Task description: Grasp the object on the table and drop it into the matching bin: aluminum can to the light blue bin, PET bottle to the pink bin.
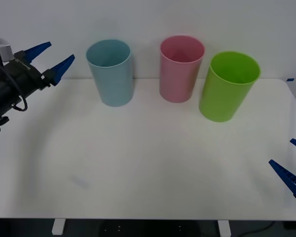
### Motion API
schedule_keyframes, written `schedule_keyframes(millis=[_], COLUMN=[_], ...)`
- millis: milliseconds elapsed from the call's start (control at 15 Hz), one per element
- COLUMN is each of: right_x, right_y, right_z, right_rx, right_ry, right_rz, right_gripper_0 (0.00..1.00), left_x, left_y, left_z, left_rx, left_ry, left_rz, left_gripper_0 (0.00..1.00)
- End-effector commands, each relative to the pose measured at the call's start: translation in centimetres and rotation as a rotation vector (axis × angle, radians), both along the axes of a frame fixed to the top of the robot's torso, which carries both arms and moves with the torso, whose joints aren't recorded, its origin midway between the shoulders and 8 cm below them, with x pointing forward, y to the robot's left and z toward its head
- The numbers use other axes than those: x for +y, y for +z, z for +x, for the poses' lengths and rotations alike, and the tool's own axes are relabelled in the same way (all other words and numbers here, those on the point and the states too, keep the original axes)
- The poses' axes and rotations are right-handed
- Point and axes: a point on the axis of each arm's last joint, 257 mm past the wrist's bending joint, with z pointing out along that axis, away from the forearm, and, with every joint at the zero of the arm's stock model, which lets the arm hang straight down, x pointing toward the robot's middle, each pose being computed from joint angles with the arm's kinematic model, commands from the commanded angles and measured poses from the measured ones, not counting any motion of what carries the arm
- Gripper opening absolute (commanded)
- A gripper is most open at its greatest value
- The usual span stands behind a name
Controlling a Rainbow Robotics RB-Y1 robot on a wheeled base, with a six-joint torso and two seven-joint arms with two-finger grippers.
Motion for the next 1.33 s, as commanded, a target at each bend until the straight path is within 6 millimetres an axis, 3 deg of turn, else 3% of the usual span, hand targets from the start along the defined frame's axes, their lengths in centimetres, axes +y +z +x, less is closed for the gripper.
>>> schedule_keyframes(millis=[67,600,1333], right_x=[0.0,0.0,0.0], right_y=[0.0,0.0,0.0], right_z=[0.0,0.0,0.0], right_rx=[0.0,0.0,0.0], right_ry=[0.0,0.0,0.0], right_rz=[0.0,0.0,0.0], right_gripper_0=[1.0,1.0,1.0], left_x=[1.9,7.2,10.6], left_y=[-1.4,-5.3,-9.6], left_z=[-2.6,-10.1,-17.9], left_rx=[0.001,0.019,0.057], left_ry=[0.004,-0.026,0.006], left_rz=[0.03,0.164,0.209], left_gripper_0=[1.0,1.0,1.0])
